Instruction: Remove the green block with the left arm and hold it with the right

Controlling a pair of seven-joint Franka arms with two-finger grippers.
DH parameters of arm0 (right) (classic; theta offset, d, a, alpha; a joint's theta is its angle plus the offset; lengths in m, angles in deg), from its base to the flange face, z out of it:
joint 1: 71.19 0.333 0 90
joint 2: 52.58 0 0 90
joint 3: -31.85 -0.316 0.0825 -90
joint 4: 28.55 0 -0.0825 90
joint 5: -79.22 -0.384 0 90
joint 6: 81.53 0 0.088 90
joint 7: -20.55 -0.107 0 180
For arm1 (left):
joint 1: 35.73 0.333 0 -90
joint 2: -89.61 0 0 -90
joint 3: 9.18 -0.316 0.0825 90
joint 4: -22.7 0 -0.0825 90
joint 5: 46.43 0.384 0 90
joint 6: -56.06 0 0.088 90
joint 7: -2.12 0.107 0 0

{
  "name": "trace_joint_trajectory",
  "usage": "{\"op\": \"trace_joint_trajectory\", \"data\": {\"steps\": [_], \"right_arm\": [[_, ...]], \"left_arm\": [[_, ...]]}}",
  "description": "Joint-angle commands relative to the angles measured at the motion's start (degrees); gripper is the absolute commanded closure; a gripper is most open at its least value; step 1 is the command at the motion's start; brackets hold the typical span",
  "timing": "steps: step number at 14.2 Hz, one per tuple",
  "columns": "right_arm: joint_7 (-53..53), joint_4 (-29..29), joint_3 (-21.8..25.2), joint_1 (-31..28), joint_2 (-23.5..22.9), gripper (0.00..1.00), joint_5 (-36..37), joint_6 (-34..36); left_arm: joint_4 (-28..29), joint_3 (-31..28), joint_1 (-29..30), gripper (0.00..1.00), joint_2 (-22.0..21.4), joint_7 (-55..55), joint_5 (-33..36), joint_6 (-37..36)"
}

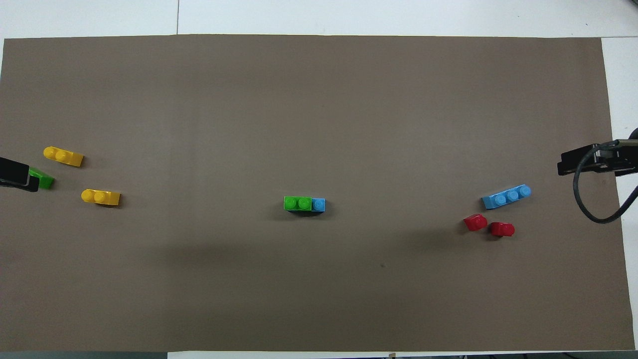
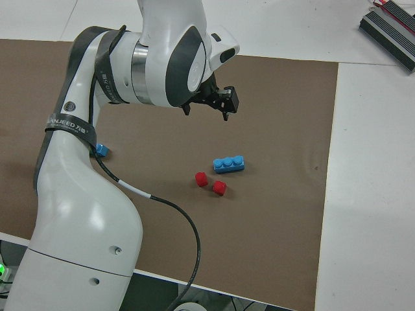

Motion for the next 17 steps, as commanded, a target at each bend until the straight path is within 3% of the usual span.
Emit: {"op": "trace_joint_trajectory", "data": {"steps": [1,17], "right_arm": [[0.9,0.3,-0.5,-0.6,0.0,0.00,1.3,1.0],[0.9,0.3,-0.5,-0.6,0.0,0.00,1.3,1.0]], "left_arm": [[-0.7,0.1,0.1,0.00,-0.3,0.9,-0.1,-0.9],[-0.6,0.2,0.1,0.00,-0.3,0.7,-0.3,0.2]]}}
